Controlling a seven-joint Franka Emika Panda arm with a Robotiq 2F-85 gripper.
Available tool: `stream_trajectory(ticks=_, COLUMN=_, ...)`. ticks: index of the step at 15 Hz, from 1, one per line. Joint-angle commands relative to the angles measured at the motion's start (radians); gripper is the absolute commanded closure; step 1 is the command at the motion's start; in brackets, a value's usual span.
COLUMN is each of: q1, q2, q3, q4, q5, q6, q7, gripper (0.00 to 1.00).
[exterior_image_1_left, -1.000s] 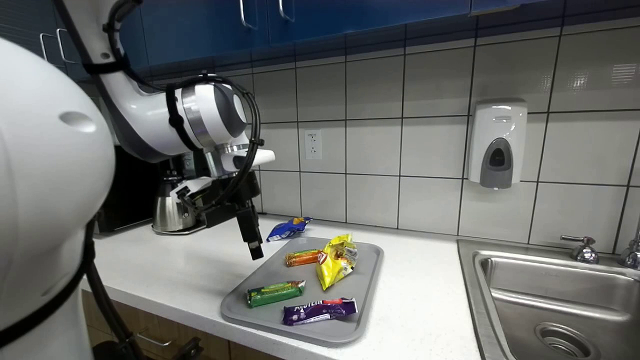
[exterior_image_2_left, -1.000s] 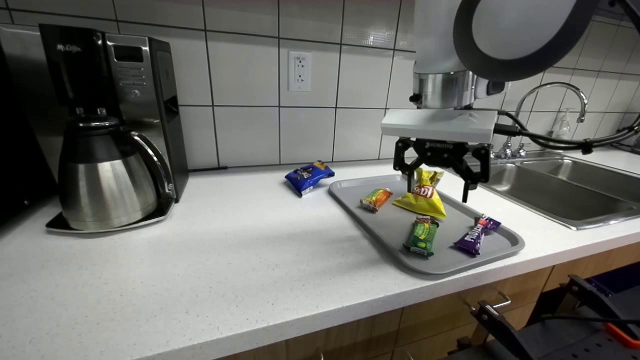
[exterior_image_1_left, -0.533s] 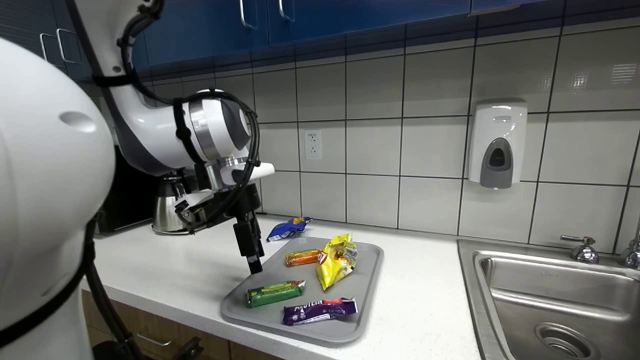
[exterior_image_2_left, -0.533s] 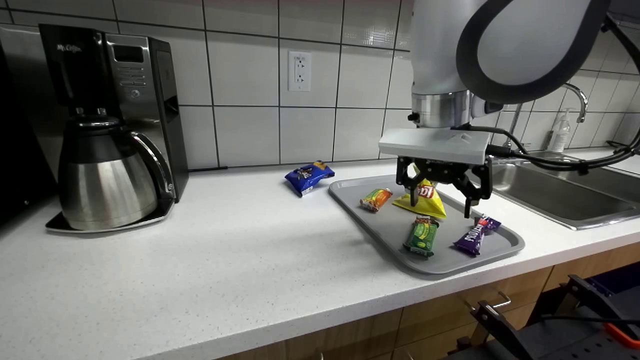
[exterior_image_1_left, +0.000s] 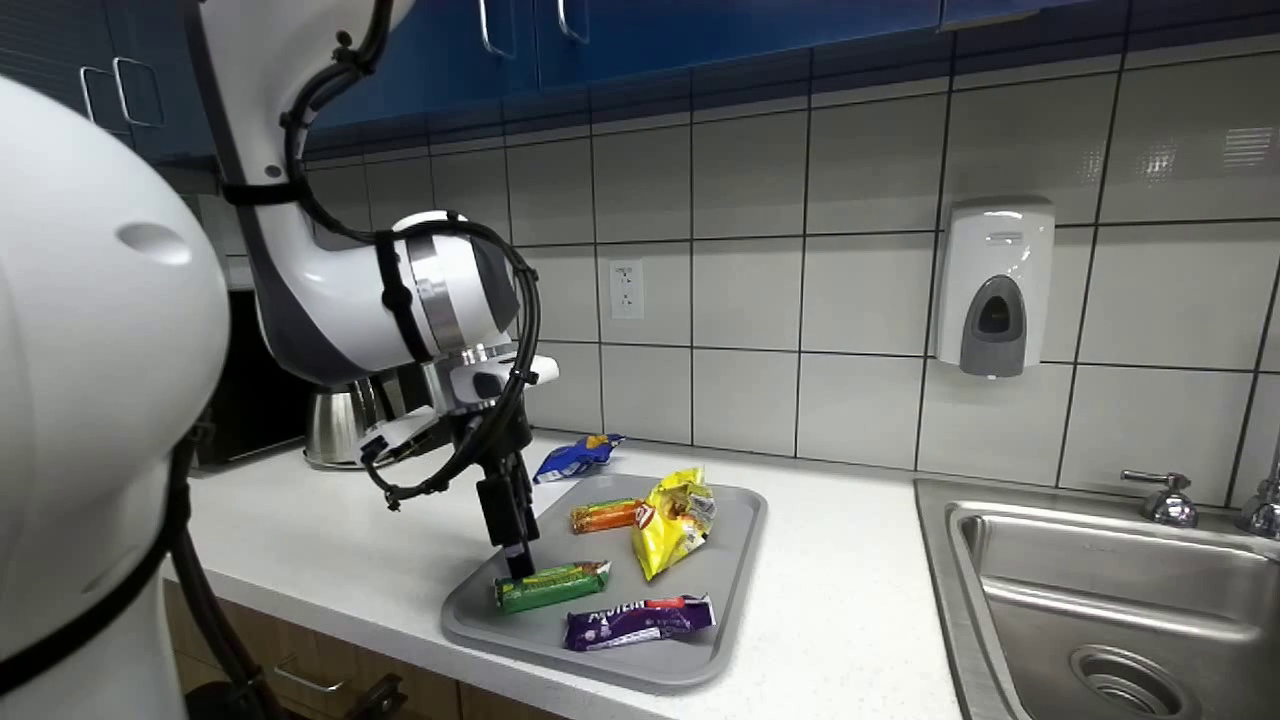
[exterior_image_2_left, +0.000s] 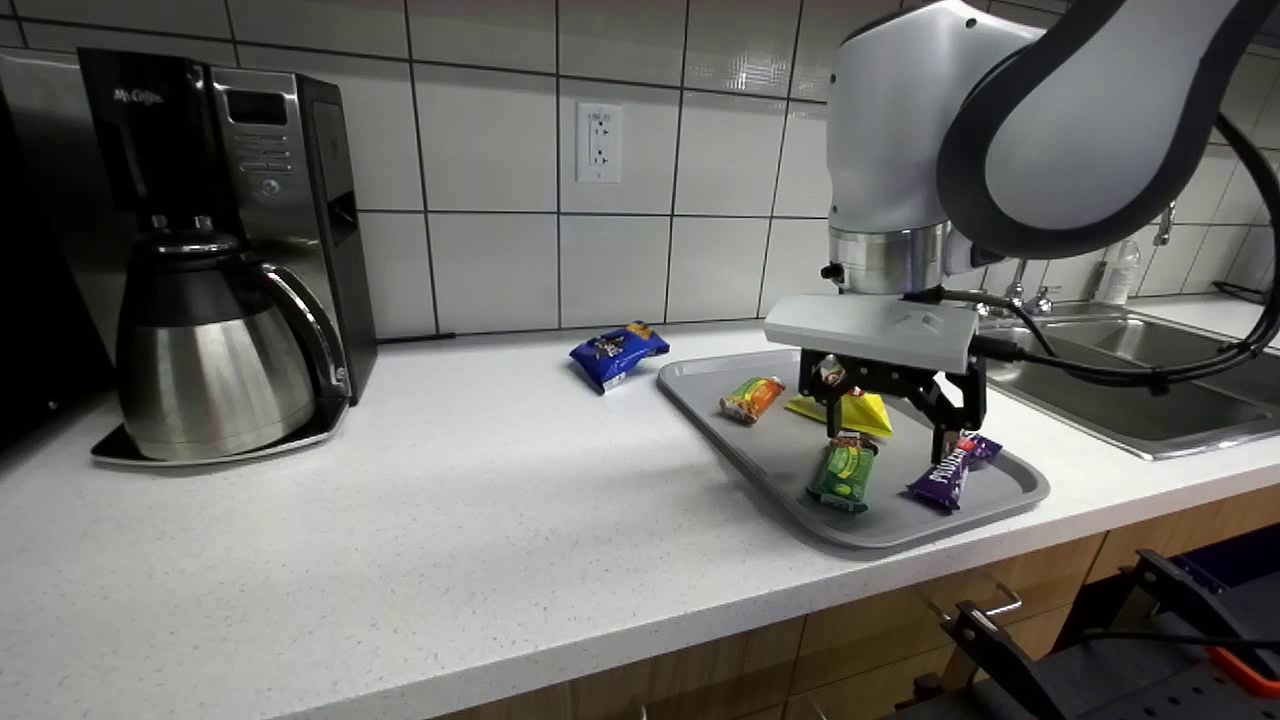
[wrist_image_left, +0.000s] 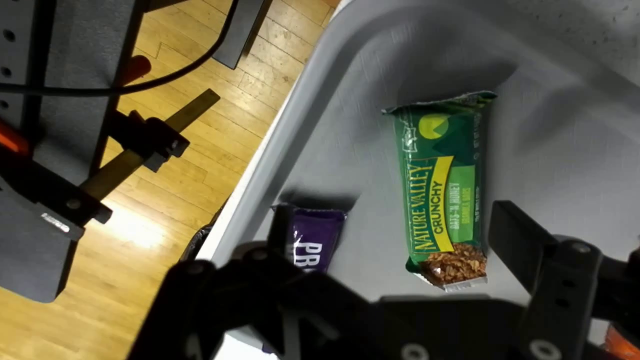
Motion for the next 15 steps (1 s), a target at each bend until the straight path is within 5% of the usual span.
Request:
stream_trajectory(ticks=1, q1=-0.009, q2=0.053, q3=-0.015, q4=0.026, q5=-0.078, q6=0.045, q7=0.070, gripper=0.00)
stream_trajectory(ticks=15, q1=0.015, q2=0.223, q3=-0.065, q4=0.144, q5=-0.200, q6=0.107, q7=0.162, gripper=0.00)
